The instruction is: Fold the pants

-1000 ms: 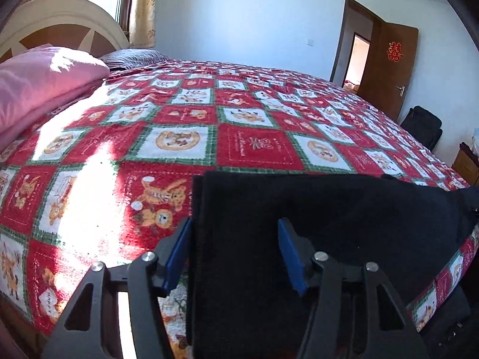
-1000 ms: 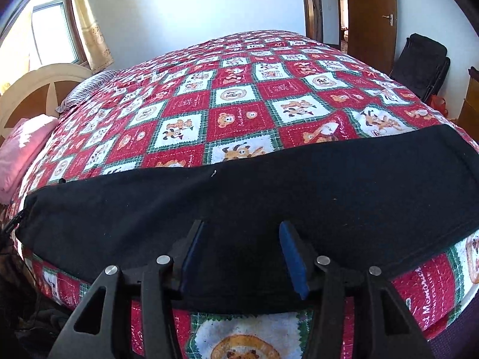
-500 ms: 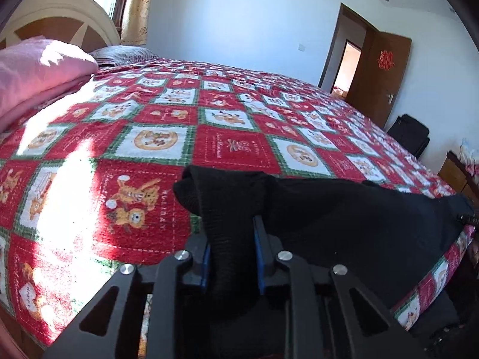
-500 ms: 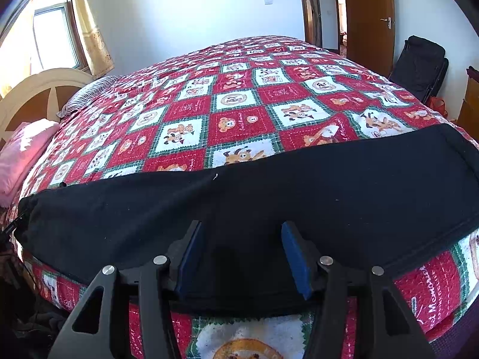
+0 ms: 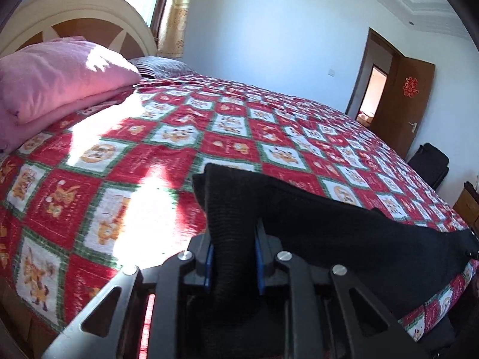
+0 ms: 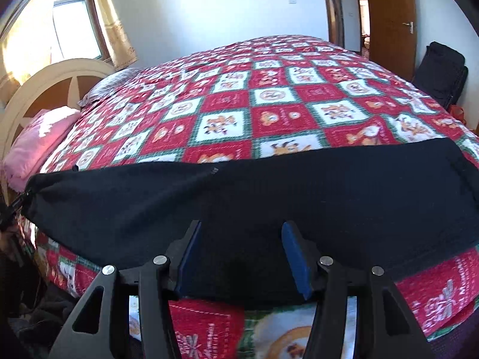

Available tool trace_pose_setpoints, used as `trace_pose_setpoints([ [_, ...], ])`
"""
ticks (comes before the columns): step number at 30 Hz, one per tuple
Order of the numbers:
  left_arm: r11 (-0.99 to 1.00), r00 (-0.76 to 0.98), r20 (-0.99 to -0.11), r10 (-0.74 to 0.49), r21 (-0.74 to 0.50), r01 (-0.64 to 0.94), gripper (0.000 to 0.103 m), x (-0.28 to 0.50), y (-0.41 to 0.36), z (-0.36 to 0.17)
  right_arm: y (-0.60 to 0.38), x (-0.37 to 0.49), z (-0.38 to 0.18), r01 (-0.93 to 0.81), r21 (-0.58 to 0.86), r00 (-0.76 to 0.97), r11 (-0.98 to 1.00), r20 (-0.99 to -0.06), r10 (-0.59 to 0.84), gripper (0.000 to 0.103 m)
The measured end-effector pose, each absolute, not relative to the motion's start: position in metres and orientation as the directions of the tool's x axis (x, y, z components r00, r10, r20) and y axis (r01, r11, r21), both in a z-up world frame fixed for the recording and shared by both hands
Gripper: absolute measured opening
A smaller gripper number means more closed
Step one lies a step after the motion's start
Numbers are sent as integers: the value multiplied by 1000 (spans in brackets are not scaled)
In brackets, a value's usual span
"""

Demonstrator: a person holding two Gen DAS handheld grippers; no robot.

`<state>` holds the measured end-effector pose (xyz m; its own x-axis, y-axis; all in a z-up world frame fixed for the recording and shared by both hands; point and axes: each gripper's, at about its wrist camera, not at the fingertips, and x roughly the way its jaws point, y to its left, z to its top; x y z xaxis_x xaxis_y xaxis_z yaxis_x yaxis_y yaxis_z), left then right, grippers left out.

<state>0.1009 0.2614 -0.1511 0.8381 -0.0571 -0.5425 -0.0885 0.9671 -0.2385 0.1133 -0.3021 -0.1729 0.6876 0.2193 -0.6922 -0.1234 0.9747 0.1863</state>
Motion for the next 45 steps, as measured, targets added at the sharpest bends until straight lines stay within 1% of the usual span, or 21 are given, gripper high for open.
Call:
trace_pose_setpoints([
  [3, 962, 806, -588, -65, -251, -106, 24, 108, 281, -164, -288, 117, -184, -151, 177, 654, 973, -720, 232, 56],
  [4, 963, 791, -608, -74, -251, -102, 25, 111, 282, -171, -282, 118, -189, -153, 131, 652, 980, -732, 199, 56],
  [6, 970, 784, -619, -55, -221, -107, 31, 113, 276, -180, -276, 117, -190, -158, 89, 660, 983, -731, 172, 56],
  [7, 972, 793, -607, -47, -211, -104, 33, 111, 274, -180, -275, 116, -188, -160, 86, 660, 983, -731, 171, 56],
  [8, 973, 800, -600, -34, -204, -112, 40, 110, 273, -178, -277, 115, -186, -162, 93, 658, 982, -731, 178, 56],
  [11, 974, 816, -578, -2, -187, -131, 45, 102, 276, -170, -296, 112, -169, -140, 151, 683, 979, -701, 206, 56],
  [15, 978, 835, -545, 80, -119, -171, 51, 92, 277, -150, -349, 114, -147, -28, 193, 746, 981, -649, 149, 56],
  [17, 981, 853, -514, 87, -107, -164, 61, 87, 271, -139, -381, 121, -148, 45, 237, 748, 970, -652, 125, 59],
  [18, 983, 861, -502, 78, -105, -150, 63, 86, 266, -134, -395, 128, -153, 90, 243, 726, 966, -680, 104, 64],
  [19, 986, 866, -497, 60, -104, -128, 66, 85, 257, -131, -407, 136, -160, 121, 237, 702, 964, -707, 86, 63],
  [21, 992, 868, -496, 10, -104, -71, 66, 87, 236, -127, -418, 139, -157, 115, 222, 740, 968, -670, 66, 63],
  [22, 994, 865, -502, -12, -97, -42, 68, 90, 224, -127, -422, 141, -155, 125, 223, 739, 967, -671, 60, 63],
  [25, 995, 852, -515, -95, -73, 67, 70, 93, 180, -130, -433, 134, -145, 143, 293, 759, 945, -646, 85, 64],
  [27, 991, 837, -531, -136, -59, 123, 76, 96, 151, -137, -439, 127, -142, 150, 295, 760, 943, -645, 81, 64],
  [29, 982, 808, -561, -180, -60, 176, 78, 103, 127, -152, -441, 122, -148, 135, 282, 748, 950, -658, 89, 64],
  [32, 979, 751, -634, -187, -56, 196, 78, 113, 104, -178, -439, 115, -147, 113, 245, 765, 963, -640, 73, 64],
  [34, 982, 763, -627, -157, -18, 187, 80, 108, 94, -180, -445, 108, -140, 133, 275, 782, 952, -620, 70, 64],
  [36, 976, 760, -625, -177, -11, 218, 80, 105, 87, -175, -449, 101, -131, 149, 295, 805, 944, -590, 57, 64],
  [39, 975, 769, -615, -177, 1, 224, 82, 102, 80, -168, -440, 102, -126, 108, 294, 812, 950, -577, 86, 64],
  [41, 975, 772, -611, -175, 1, 223, 88, 103, 76, -166, -425, 110, -130, 91, 245, 793, 965, -604, 78, 64],
  [45, 973, 764, -614, -199, -30, 229, 93, 108, 66, -168, -412, 138, -160, 125, 126, 701, 984, -713, 2, 64],
])
